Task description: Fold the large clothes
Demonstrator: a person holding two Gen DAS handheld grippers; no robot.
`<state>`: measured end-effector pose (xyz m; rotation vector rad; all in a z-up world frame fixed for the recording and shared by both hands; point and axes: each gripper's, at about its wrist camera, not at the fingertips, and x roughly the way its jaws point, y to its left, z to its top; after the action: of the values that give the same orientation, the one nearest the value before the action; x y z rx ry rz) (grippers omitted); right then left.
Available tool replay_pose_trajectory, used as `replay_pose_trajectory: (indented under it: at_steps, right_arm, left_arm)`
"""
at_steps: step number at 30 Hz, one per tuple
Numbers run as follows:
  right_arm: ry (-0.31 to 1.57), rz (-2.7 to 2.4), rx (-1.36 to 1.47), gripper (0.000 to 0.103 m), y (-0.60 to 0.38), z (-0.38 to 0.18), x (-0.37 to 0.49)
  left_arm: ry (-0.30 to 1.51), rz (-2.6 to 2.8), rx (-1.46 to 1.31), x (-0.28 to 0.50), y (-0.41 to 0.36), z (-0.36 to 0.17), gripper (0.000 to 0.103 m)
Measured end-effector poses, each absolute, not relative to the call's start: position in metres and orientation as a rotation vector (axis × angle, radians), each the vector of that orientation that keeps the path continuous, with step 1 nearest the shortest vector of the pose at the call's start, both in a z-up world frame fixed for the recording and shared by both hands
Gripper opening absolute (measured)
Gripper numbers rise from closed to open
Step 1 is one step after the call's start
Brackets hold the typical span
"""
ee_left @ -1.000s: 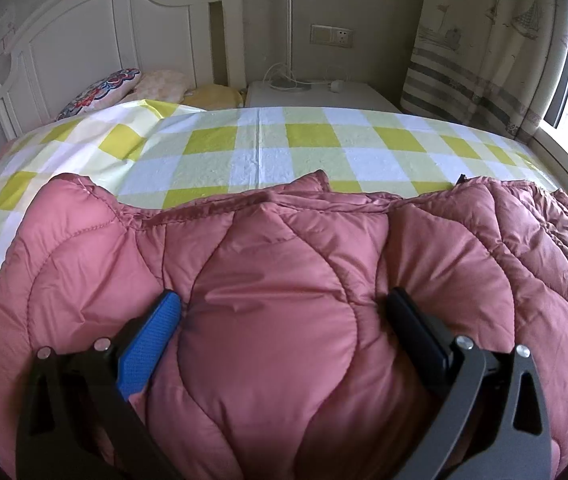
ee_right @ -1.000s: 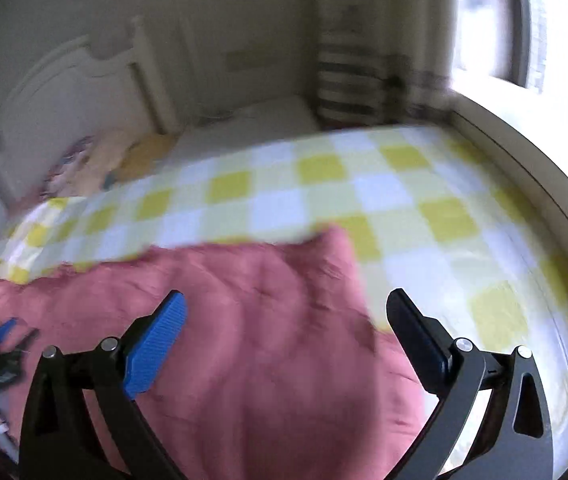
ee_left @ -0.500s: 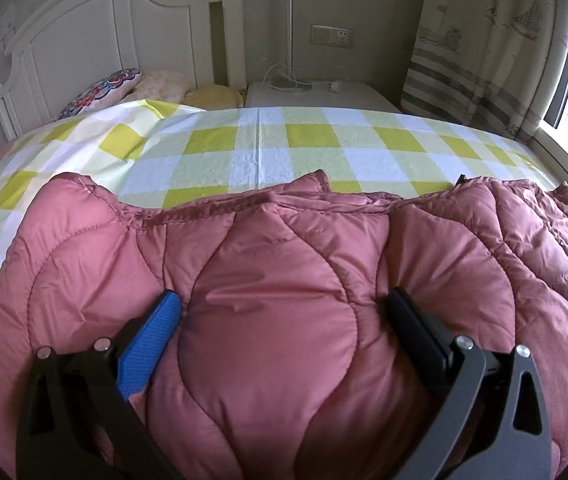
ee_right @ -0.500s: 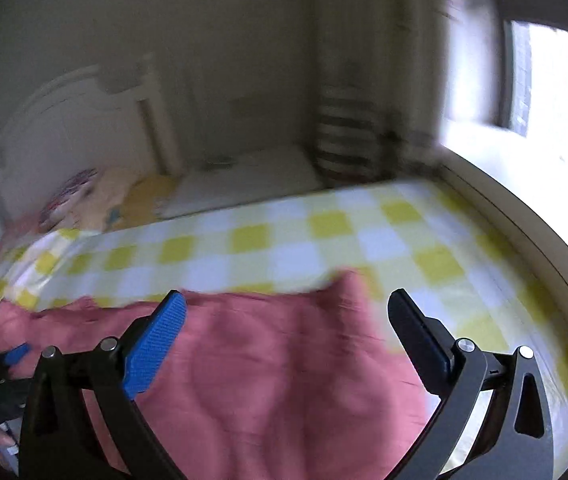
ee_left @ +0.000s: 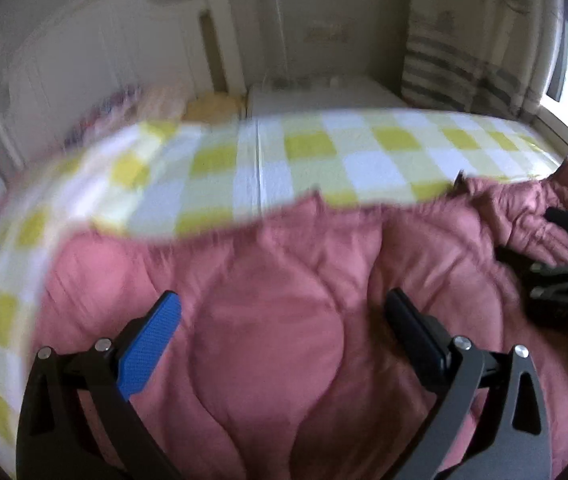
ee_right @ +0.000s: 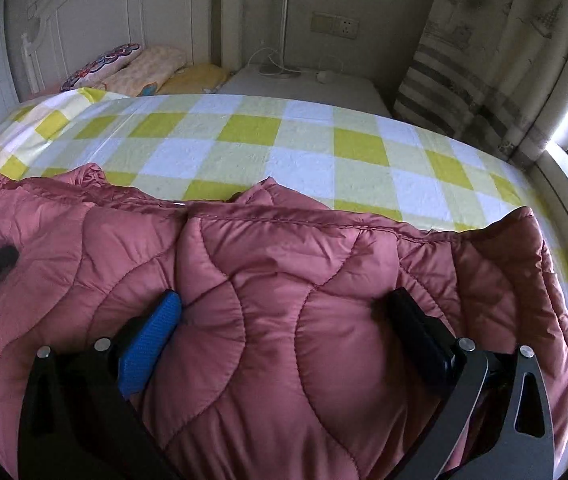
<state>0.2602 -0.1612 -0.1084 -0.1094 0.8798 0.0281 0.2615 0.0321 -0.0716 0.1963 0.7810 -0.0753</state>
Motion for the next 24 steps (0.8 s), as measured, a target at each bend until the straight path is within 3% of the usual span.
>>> replay_pose_trajectory:
  at_steps: [2, 5, 8, 24]
  right_arm:
    - [0.877, 0.028, -0.109, 0.099, -0.163, -0.111, 0.26]
    - [0.876, 0.032, -0.101, 0.099, -0.165, -0.111, 0.259]
    - [0.873, 0.04, -0.093, 0.099, -0.165, -0.11, 0.259]
    - [0.872, 0.048, -0.083, 0.099, -0.166, -0.11, 0.258]
  left_arm:
    - [0.728, -0.015, 0.24, 0.267, 0.039, -0.061, 0.101]
    - [0.795, 0.055, 0.198, 0.288, 0.074, -0.079, 0.101]
    - [0.928, -0.021, -0.137, 0.306, 0.13, -0.107, 0.101]
    - [0.902, -0.001, -0.185, 0.298, 0.141, -0.096, 0.099]
